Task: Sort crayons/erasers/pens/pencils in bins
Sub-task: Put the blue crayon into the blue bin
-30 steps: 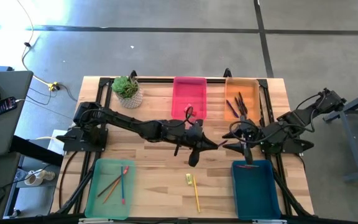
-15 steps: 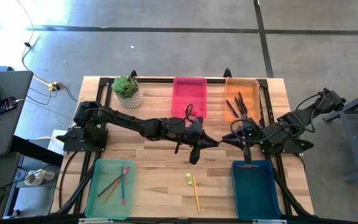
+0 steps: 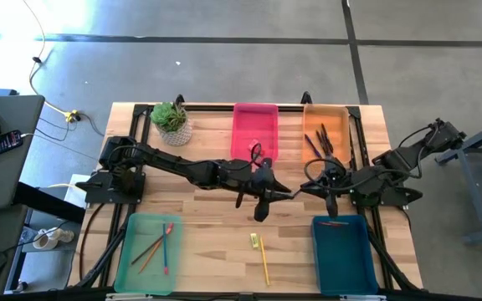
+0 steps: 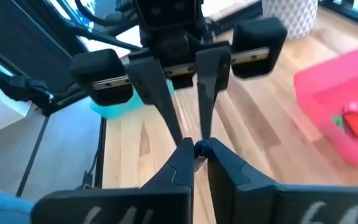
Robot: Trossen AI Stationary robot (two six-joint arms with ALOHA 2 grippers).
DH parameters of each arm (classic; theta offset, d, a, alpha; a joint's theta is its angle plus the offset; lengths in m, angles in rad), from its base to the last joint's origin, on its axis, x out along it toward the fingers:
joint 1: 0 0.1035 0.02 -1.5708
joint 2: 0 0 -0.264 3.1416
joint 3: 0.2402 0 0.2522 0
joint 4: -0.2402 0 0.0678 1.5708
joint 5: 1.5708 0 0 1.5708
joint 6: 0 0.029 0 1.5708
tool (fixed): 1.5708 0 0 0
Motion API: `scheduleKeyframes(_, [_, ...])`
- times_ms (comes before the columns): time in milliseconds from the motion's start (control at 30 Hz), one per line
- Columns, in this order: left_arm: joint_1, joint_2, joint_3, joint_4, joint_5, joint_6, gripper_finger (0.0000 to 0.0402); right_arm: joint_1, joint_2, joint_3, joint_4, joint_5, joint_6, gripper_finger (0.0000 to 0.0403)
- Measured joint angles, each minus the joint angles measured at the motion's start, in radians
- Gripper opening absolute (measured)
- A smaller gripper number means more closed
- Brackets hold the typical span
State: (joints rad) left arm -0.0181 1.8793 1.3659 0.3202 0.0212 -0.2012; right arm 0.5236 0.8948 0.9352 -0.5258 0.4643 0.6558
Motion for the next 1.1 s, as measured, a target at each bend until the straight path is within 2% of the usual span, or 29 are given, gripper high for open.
scheduleKeyframes(200, [0.0,0.0,0.0,-0.159,-0.021,0.022,0.0119,0.0,0.0,0.0,-0.111,-0.08,0.149,0.0008])
scheduleKeyframes(467, [0.005,0.0,0.0,-0.351,-0.104,-0.012,0.0128,0.03,0.064,0.0,-0.294,-0.251,0.373,0.0009])
scheduleKeyframes(733, [0.003,0.0,0.0,-0.494,-0.114,-0.096,0.0128,0.161,0.175,0.0,-0.356,-0.312,0.501,0.0009])
scheduleKeyframes(1100, [-0.001,0.0,0.0,-0.756,-0.116,-0.235,0.0129,0.373,0.33,0.0,-0.391,-0.338,0.763,0.0009])
